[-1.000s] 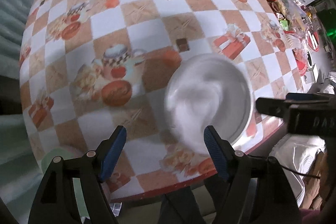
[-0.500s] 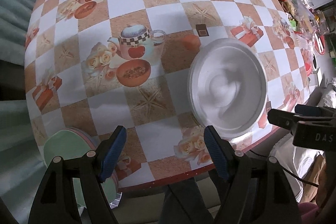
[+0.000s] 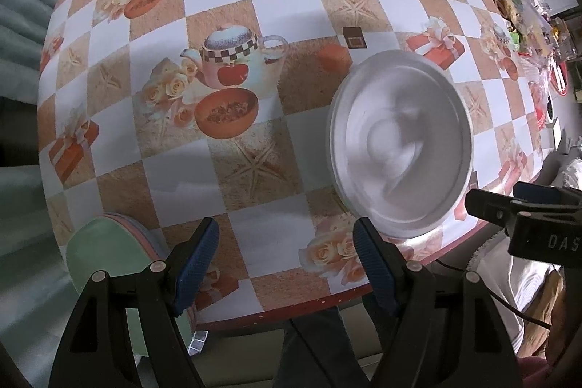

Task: Organize plates and bowls
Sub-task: 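Move both open grippers to the rim of the stacked white bowls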

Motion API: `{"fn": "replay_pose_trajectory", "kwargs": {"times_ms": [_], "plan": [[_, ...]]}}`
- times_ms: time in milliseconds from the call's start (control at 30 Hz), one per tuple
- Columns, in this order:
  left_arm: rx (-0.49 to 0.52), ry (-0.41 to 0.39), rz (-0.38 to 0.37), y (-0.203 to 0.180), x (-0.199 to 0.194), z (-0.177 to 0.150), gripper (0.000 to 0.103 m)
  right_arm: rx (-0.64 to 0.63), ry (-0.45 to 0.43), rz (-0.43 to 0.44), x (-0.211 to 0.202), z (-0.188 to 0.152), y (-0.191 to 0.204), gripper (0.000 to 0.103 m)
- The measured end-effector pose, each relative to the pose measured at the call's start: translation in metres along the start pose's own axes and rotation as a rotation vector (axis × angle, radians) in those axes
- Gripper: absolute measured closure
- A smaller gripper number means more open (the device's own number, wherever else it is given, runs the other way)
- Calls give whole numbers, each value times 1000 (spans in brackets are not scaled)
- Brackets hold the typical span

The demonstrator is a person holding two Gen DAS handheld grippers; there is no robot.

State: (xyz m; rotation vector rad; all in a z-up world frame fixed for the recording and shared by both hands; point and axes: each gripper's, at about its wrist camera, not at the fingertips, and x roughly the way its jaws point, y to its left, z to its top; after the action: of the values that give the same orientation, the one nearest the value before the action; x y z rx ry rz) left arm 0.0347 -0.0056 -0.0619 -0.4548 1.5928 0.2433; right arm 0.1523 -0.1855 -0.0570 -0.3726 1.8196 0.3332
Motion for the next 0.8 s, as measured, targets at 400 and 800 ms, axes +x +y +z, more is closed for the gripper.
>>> {"fn": "replay_pose_trajectory", "kwargs": {"times_ms": [400,800], "plan": [[-24,2,4,-6,6,12,24,10,9,2,3,8,-9,7],[-6,8,21,-21,12,38,24,18,4,9,2,20,-14,7]]}}
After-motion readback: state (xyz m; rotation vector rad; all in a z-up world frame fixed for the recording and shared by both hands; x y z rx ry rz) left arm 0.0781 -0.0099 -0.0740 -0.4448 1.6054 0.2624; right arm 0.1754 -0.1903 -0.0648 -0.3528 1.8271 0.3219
